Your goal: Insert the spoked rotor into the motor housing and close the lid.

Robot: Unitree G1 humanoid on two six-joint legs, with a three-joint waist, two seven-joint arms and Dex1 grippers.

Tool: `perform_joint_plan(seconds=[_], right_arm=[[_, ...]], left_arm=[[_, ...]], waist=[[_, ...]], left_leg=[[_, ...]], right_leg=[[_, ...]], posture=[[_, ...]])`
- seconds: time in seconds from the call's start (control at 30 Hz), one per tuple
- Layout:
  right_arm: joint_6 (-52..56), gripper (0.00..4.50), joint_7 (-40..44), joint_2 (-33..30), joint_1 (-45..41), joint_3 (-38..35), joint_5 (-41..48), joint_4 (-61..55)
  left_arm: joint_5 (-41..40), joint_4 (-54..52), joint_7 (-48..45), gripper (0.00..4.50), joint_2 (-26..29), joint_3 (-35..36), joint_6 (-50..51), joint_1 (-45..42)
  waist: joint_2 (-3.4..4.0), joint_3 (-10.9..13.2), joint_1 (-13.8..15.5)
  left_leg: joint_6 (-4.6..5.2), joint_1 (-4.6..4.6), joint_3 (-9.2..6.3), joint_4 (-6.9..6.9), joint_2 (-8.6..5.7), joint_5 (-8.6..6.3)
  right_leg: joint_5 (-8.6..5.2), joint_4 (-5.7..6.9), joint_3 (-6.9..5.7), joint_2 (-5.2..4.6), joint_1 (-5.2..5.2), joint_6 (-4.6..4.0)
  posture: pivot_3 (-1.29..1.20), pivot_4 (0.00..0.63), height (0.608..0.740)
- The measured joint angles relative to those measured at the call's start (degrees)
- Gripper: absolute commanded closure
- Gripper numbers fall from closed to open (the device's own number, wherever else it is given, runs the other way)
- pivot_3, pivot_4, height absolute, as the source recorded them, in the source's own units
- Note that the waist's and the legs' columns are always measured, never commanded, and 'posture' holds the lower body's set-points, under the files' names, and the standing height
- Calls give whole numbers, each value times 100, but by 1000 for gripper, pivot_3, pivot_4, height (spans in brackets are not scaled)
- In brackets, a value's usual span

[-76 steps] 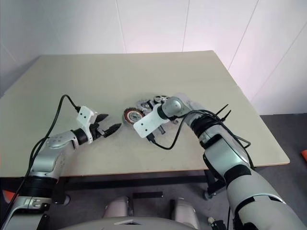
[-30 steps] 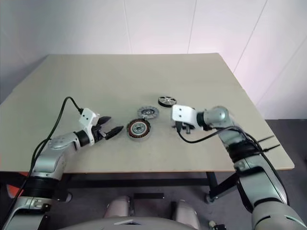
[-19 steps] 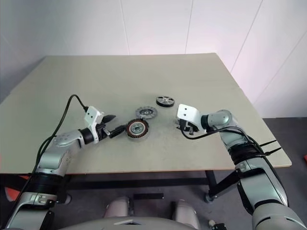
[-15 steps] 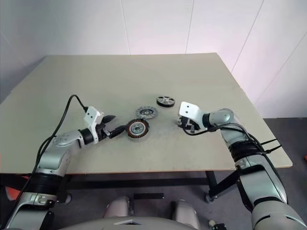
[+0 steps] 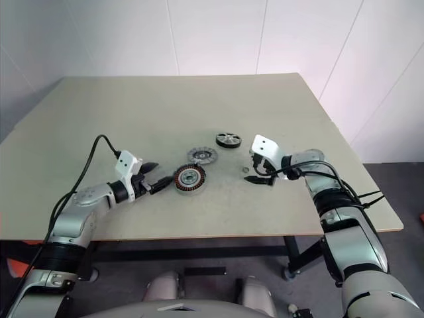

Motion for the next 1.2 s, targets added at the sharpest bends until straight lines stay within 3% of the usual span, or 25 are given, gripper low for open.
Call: perform_joint_plan(seconds=[0.17,0.2,0.27,0.47,0.57,0.67,0.73,0.97,1.2], right_arm=[[128,50,12,169,-83,-172,103,345],[172,219,21,196,-113,-198,117,421],[279,614,59,242,-173,-215,156,568],[323,2656,133,332,-303,-218,207,907],[316,2656,119,338,-326,-218,203,971],[325,3184,108,347,-334,-219,203,988],[340,3829,126,370,-334,-218,205,983],[532,3910,113,396,-290,-218,205,648],[1446,3910,287,667,32,-181,573,-1634]], left_arm=[[7,12,-4,0,29,16,-56,-7],[10,15,-4,0,29,16,-61,-12],[16,28,-3,0,29,17,-79,-20],[39,35,0,0,28,16,-112,-22],[42,35,2,0,28,18,-113,-21],[52,34,6,0,28,19,-114,-3],[58,34,8,0,27,19,-115,-2],[65,34,43,0,24,18,-120,-2],[64,36,44,0,25,22,-123,-10]], waist=[[0,0,-15],[0,-1,-19],[0,-1,-26],[0,-1,-24],[0,-1,-16],[0,-1,-16],[0,-1,-15],[0,-1,-18],[0,-1,-4]], left_leg=[[0,6,0,0,1,0],[0,8,0,0,1,0],[0,10,0,0,2,0],[-1,18,-1,4,0,0],[0,18,-3,8,0,0],[0,19,-4,9,0,0],[0,19,-4,9,1,0],[-1,12,-5,9,2,1],[-3,-28,-4,-14,4,2]], right_leg=[[0,2,0,1,3,0],[0,3,0,1,3,0],[1,3,0,1,4,-1],[4,3,0,-1,14,-7],[4,2,0,-2,16,-6],[4,2,0,-2,16,-6],[4,3,0,-1,16,-6],[5,4,0,0,6,-7],[5,-1,0,3,-42,-11]], posture=[[0,0,740],[0,0,740],[0,0,740],[0,0,740],[0,0,740],[0,0,740],[0,0,740],[0,0,740],[0,0,740]])
